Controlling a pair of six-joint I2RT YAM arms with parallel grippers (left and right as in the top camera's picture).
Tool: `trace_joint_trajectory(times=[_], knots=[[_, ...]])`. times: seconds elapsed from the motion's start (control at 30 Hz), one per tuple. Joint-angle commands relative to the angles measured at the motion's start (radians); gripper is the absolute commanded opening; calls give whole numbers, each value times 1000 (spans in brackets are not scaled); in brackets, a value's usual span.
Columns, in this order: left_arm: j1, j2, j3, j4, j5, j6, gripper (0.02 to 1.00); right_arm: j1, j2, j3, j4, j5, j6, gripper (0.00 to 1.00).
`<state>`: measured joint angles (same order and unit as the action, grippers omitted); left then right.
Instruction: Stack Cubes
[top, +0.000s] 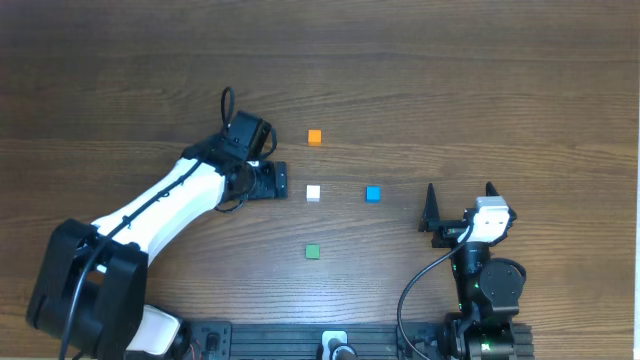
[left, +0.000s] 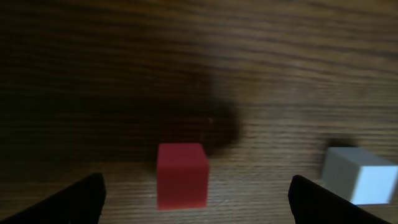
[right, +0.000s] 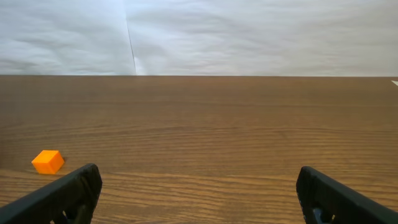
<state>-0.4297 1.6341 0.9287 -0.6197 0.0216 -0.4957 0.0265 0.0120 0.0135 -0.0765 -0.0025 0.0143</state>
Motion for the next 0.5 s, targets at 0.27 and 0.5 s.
trace_joint_trajectory(times=[0.27, 0.5], knots=[[-17, 61, 4, -21, -62, -45, 864, -6, -7, -8, 2, -11, -8, 993], [-23, 77, 4, -15, -76, -63, 770, -6, -7, -8, 2, -12, -8, 991]])
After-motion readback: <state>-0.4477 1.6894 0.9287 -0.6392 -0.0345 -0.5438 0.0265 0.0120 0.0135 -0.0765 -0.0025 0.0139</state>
